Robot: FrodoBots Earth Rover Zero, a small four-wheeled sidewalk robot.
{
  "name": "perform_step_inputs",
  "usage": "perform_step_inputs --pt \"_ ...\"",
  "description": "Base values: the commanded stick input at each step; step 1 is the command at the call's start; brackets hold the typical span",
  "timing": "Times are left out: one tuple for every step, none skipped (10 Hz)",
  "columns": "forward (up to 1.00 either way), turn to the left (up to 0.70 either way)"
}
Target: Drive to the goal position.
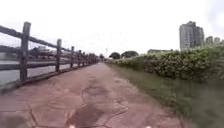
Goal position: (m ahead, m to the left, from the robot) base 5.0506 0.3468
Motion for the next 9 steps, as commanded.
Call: perform_step_inputs --pt "1.00 0.02" --pt "1.00 0.02" --pt "1.00 0.02" --pt "1.00 0.02" --pt "1.00 0.02" --pt "1.00 0.02" --pt "1.00 0.02" --pt "1.00 0.02" --pt "1.00 0.02"
